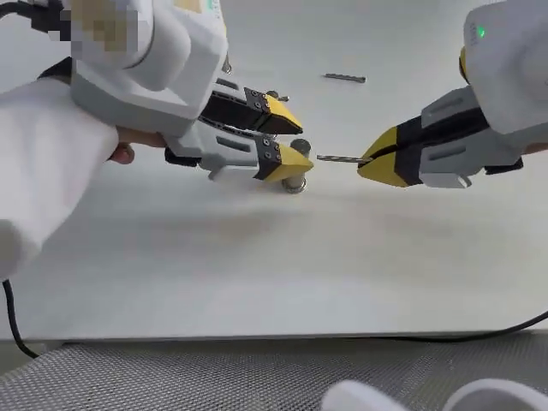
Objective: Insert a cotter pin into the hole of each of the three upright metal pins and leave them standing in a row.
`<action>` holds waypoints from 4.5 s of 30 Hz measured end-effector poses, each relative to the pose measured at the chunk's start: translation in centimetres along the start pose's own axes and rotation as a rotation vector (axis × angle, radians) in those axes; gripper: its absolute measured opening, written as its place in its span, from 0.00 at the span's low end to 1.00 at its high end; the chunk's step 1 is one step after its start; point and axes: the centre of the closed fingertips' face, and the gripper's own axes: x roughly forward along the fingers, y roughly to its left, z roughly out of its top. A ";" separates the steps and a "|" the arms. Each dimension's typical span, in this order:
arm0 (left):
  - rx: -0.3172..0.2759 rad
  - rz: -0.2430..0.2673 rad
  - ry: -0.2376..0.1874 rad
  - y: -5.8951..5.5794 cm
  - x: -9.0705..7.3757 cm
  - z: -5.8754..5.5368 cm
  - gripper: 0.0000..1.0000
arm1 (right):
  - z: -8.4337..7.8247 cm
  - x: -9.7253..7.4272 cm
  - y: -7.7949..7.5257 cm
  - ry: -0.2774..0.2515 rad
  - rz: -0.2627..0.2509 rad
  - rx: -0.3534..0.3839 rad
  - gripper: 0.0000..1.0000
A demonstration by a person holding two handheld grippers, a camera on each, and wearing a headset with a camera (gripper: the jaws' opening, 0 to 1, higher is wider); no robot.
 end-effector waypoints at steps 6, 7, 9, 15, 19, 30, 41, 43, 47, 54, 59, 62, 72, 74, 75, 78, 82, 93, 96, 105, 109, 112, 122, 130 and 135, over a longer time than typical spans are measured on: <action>-0.022 -0.009 0.019 0.5 0.7 -1.0 0.15 | 0.1 0.2 -0.7 -0.015 0.006 0.008 0.00; -0.022 -0.007 0.019 0.5 0.9 -1.3 0.14 | 0.1 0.3 -0.7 -0.014 0.007 0.005 0.00; -0.019 -0.003 0.018 0.7 0.9 -1.2 0.12 | 0.2 0.3 -0.8 -0.019 0.010 0.005 0.00; -0.018 -0.010 0.017 0.3 0.9 -1.0 0.11 | 0.4 0.8 -0.7 -0.021 0.019 -0.003 0.00; -0.015 -0.004 0.018 0.4 0.8 -1.0 0.11 | 0.8 1.3 -0.7 -0.029 0.018 -0.006 0.00; -0.055 0.007 0.015 0.0 0.6 -0.8 0.11 | 2.0 2.5 -0.6 -0.024 0.033 -0.036 0.00; -0.049 -0.003 0.015 -0.5 0.5 -0.4 0.11 | 2.9 3.1 -0.2 0.007 0.061 -0.099 0.00; -0.045 -0.005 0.015 -0.6 0.5 -0.4 0.11 | 2.9 3.0 -0.2 0.014 0.064 -0.110 0.00; -0.040 -0.009 0.016 -0.6 0.5 -0.3 0.11 | 2.8 3.2 -0.4 0.030 0.076 -0.141 0.00; -0.030 -0.011 0.011 -0.6 0.5 -0.2 0.11 | 2.9 3.5 -0.7 0.040 0.071 -0.157 0.00; -0.037 -0.038 -0.044 -0.7 0.4 0.5 0.30 | 2.4 3.2 -1.4 0.055 0.035 -0.165 0.27; -0.028 -0.036 -0.043 -0.7 -0.2 0.2 0.46 | 2.6 2.7 -1.4 0.028 0.032 -0.125 0.25; -0.134 -0.029 -0.097 -0.9 -2.9 -1.6 0.90 | 3.7 2.1 -0.6 -0.082 0.044 0.019 0.30; -0.156 -0.026 -0.085 -1.0 -3.4 -2.6 0.94 | 3.7 2.3 -0.4 -0.085 0.043 0.027 0.30; -0.178 -0.031 -0.073 -1.2 -3.6 -3.1 0.95 | 3.7 2.4 -0.3 -0.090 0.047 0.037 0.31; -0.200 -0.009 -0.056 -1.1 -4.2 -4.5 0.99 | 3.9 2.8 0.0 -0.105 0.056 0.061 0.31; -0.230 -0.002 -0.052 -1.4 -5.0 -5.3 0.99 | 4.0 3.4 0.1 -0.115 0.059 0.074 0.30; -0.262 0.021 -0.051 -2.3 -6.0 -6.2 0.99 | 3.9 5.0 0.3 -0.093 0.076 0.062 0.23; -0.262 0.022 -0.046 -2.7 -5.8 -5.9 0.99 | 3.7 5.3 0.4 -0.092 0.088 0.070 0.19; -0.287 0.028 -0.030 -3.7 -5.8 -6.3 0.98 | 3.9 5.5 0.0 -0.120 0.090 0.106 0.11; -0.294 0.003 -0.049 -4.5 -5.9 -5.5 0.98 | 3.9 5.4 0.1 -0.133 0.111 0.100 0.10; -0.291 0.008 -0.057 -4.4 -5.8 -5.0 0.98 | 4.0 5.4 -0.2 -0.142 0.101 0.089 0.09; -0.286 0.026 -0.040 -3.9 -5.6 -4.8 0.95 | 2.9 3.8 -1.9 -0.157 0.082 0.098 0.08; -0.294 0.050 -0.007 -3.7 -5.5 -5.3 0.98 | 2.1 2.7 -5.8 -0.158 0.001 0.102 0.08; -0.300 0.050 -0.009 -4.1 -5.7 -5.0 0.99 | 1.4 3.0 -6.7 -0.154 -0.004 0.088 0.08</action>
